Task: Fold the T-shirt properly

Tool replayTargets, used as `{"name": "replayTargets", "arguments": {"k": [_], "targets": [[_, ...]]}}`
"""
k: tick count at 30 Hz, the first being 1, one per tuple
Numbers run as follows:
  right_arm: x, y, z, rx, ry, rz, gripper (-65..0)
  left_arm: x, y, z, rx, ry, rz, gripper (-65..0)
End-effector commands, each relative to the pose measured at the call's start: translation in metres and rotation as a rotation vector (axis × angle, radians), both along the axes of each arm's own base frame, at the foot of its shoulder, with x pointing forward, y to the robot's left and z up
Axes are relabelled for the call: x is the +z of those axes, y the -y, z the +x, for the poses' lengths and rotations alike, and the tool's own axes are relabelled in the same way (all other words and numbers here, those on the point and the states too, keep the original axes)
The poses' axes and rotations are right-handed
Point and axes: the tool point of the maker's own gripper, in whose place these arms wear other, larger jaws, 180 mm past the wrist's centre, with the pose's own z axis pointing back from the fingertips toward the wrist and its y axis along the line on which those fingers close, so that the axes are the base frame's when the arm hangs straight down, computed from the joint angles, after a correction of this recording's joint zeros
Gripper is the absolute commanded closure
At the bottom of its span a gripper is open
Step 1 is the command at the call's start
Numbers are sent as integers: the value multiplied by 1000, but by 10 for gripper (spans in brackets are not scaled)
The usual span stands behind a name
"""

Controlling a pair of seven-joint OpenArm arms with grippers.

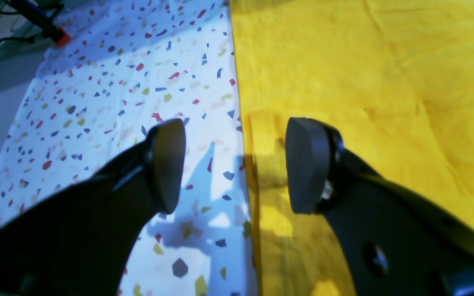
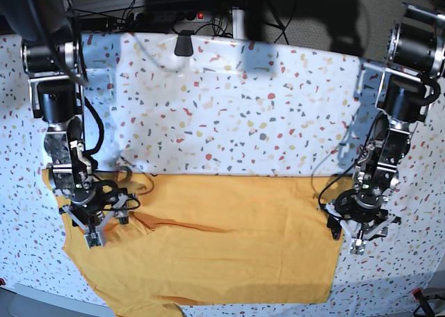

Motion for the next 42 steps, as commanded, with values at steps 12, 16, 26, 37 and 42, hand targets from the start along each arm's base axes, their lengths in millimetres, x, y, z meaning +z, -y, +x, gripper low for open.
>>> {"name": "replayTargets", "arguments": {"k": [12,16,26,37,42], "targets": [[107,44,79,-151,307,72,-391,5,-12,4,44,-63,18,-372],[111,21,82,-32,265,112,-391,3,-13,3,49,-80,18,-372],[68,36,44,9,131,195,-391,4,16,3,-44,-76,-159,-371],[28,56,15,-76,201,123,-391,24,73,12,-167,70,-305,-371],[24,65,15,-97,189,3,-391,3,87,8,-161,130,-342,-371]]}}
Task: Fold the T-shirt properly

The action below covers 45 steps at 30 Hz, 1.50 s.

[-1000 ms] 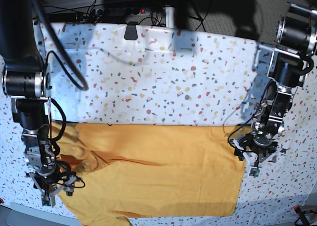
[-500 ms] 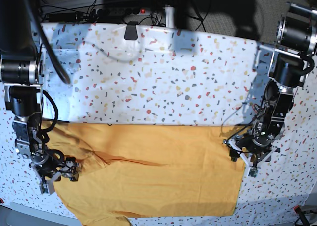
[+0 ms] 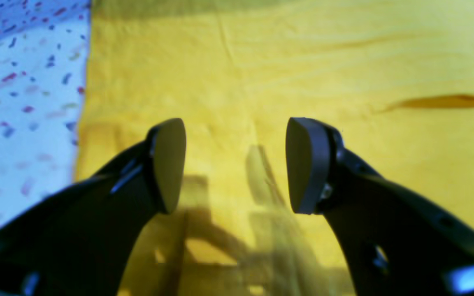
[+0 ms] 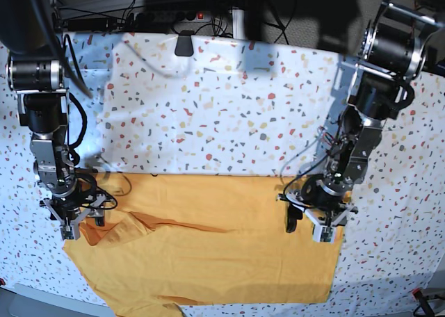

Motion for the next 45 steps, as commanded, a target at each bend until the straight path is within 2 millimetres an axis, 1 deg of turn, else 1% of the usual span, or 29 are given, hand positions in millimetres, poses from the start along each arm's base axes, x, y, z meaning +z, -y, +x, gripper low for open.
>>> {"name": "replayTargets", "arguments": {"k": [1,6,12,17,22,29,34,36,38,41,45], "targets": [[32,10,15,-17,87,-21,-391,24,-4,14,17,86,-17,-371],[32,20,14,-68,90,-46,-391,8,-5,8,40,96,-34,-371],[13,29,4,-99,49,-44,-391,7,-7,7,42,93,-31,-371],[4,38,-3,-135,31,-55,-391,3,-7,6,42,74,-26,-371],[3,38,-4,-136,29,-55,-391,-5,-7,3,40,31,-18,-371],[2,38,-4,-136,27,-55,-391,-9,-7,2,39,19,-16,-372],[1,38,-4,-137,22,-55,-391,-20,-7,-7,39,-2,-15,-372],[-5,39,-8,-141,-1,-54,-391,-24,-7,-10,39,-10,-15,-372],[-15,39,-15,-142,-28,-55,-391,-29,-7,-14,39,-20,-15,-371],[-35,39,-31,-141,-70,-58,-391,-34,-7,-18,39,-31,-15,-371],[-61,39,-54,-140,-127,-62,-391,-36,-7,-20,39,-37,-15,-371]]}}
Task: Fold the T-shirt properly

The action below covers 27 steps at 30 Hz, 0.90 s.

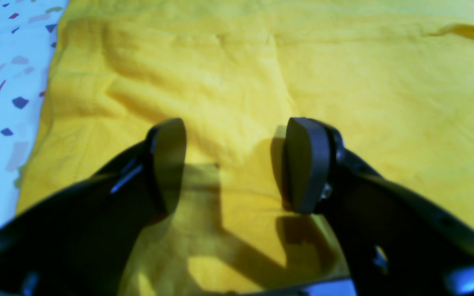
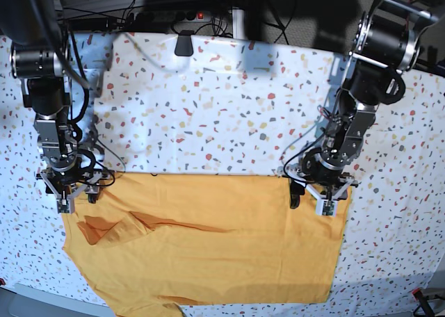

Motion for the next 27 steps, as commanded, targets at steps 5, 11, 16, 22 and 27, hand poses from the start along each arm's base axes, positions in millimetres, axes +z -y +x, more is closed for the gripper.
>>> {"name": "replayTargets", "arguments": {"k": [5,11,16,22,27], "targets": [[-25,9,-26,-3,-100,-9,-391,-1,0,4,-6,-57,9,-371],[-30,9,-30,-10,-140,-9,-391,-11,2,-1,-14,-127,22,-371],[-31,8,-30,-19,-207,-11,-391,-15,8,-4,-38,-211,38,-371],[-16,3,-19,-14,-237,-21,-391,11,24,4,-82,-200,39,-371],[-15,1,-19,-18,-260,-17,-391,9,26,1,-85,-201,36,-371]]}}
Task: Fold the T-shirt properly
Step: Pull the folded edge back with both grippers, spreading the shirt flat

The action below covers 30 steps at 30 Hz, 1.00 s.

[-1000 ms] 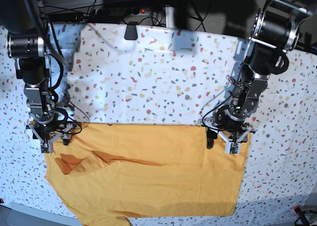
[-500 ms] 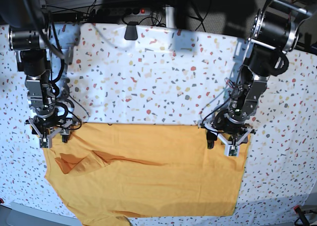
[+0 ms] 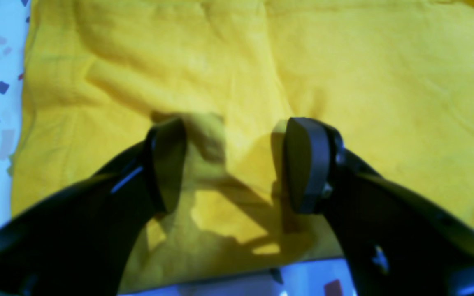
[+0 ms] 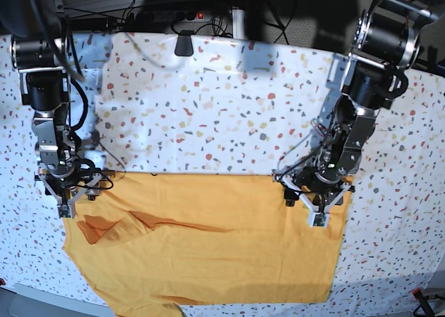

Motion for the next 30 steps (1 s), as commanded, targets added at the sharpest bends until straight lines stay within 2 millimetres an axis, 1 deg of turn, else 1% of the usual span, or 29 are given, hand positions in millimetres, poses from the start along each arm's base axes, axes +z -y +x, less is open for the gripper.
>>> {"name": "replayTargets", "arguments": {"k": [1,6,9,11,17,20,22,25,28,30], "targets": [[-8,7,-10,-11,-78,-22,-391,10,2,6,-6,23,-8,-371],[-16,8,-17,-14,-103,-22,-391,-12,3,-14,-5,-18,-10,-371],[-25,7,-27,-11,-124,-23,-391,-21,3,-25,-6,-40,-11,-371],[-32,5,-36,-3,-137,-25,-391,-25,4,-30,-9,-45,-13,-371],[-45,-9,-62,44,-169,-36,-391,-19,8,-40,-34,-43,-13,-371],[-47,-14,-74,51,-165,-14,-391,-12,8,-45,-49,-34,-8,-371],[-47,-13,-82,40,-170,12,-391,-9,6,-49,-57,-32,-1,-371],[-47,-7,-94,45,-191,-3,-391,-10,1,-57,-66,-50,16,-371],[-45,0,-104,54,-199,-25,-391,-10,2,-62,-72,-45,13,-371],[-43,1,-108,61,-198,-34,-391,-10,3,-64,-73,-44,11,-371]]}}
